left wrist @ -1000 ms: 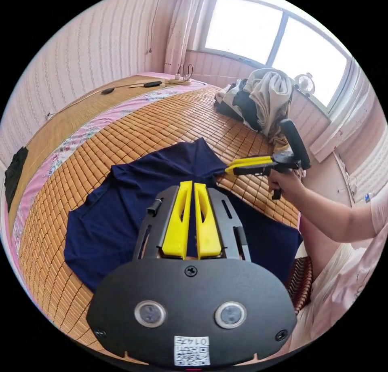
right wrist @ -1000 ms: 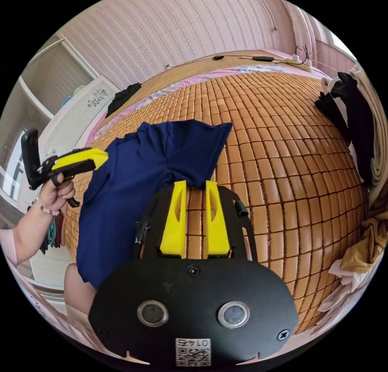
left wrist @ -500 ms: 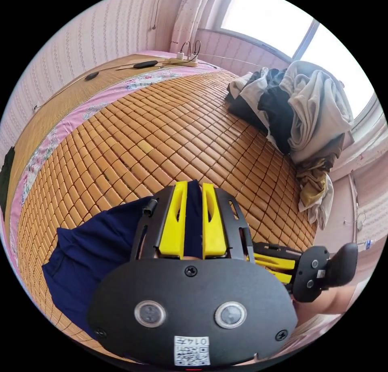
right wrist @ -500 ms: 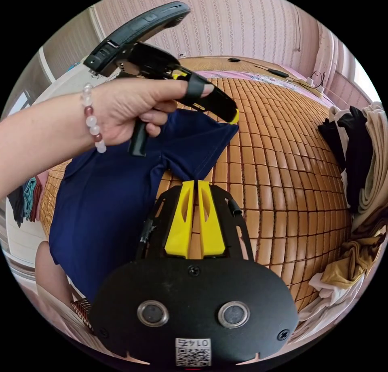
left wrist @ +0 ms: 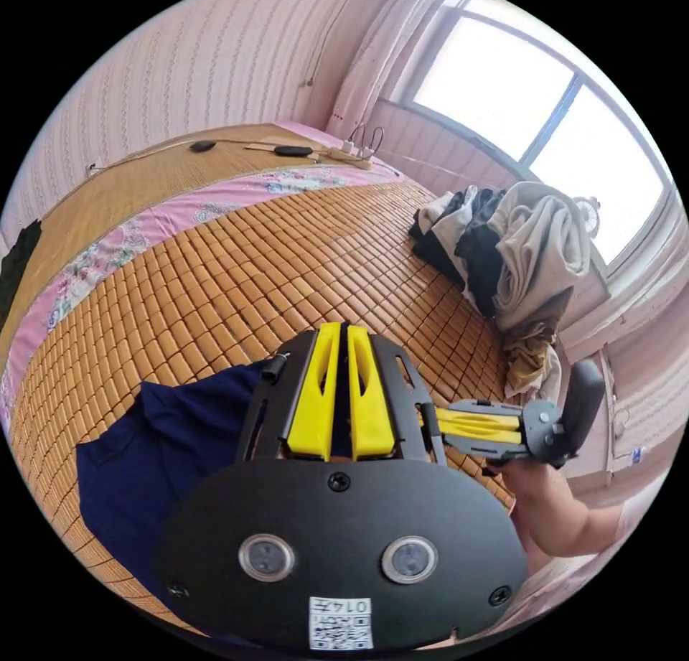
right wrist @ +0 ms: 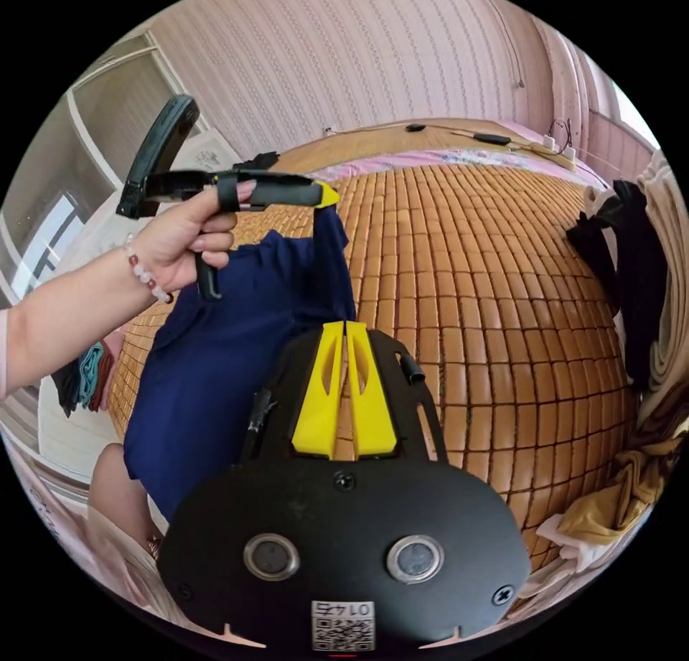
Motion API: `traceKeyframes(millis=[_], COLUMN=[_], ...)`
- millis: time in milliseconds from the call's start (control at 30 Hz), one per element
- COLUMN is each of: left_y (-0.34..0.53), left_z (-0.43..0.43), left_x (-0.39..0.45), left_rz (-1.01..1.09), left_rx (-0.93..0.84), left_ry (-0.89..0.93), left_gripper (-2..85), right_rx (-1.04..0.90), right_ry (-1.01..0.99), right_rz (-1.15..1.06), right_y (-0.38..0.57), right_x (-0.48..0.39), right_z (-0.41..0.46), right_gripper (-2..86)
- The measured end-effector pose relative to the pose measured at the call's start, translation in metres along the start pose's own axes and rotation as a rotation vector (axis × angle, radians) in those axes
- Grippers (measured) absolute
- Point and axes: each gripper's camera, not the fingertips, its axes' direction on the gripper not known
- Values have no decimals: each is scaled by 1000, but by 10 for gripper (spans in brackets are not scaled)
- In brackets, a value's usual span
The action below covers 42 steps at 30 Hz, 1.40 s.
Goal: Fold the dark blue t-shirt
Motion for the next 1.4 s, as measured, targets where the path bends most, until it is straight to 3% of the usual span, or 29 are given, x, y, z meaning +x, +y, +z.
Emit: traceKeyframes(millis=[167,267,467,667,833,967,1067,1267,1400], left_y=[63,111,180,213,227,228,227,230,236], left_z=[-67,-70,-96,-135,-140,-127,-119,-114,-134], left_x=[-35,-62,-104,-155,-204,-234,-250,-264,-277], left_rz=[-36,-107,-274,-383,-523,-599,-618,-552,-616], left_rx=[33,-66,-68,8,42,28,16,-50,72], left_ry=[-46,-35,8,-141,-184,-123,-159,-201,-119], left_gripper=[4,20,56,52,63,110,115,59,-3], right_rx=[-36,-156,-212,-144,-272,-366,-353,-351,-283], right_ry=[-160,-230,-251,-126,-12,51,39,-8,-3], right_rz=[-215,-307,-291,-271,-333,-314,-219,-112,-109], right_y=[-11,-2,-3,-63,-115,-139,-153,-158,-165], right_x=[-33,-51,-37,-27,-47,-47,-25,3,1], right_z=[-1,17,31,65,127,167,167,158,137], right_gripper=[-6,-1,52,108,115,94,31,8,3])
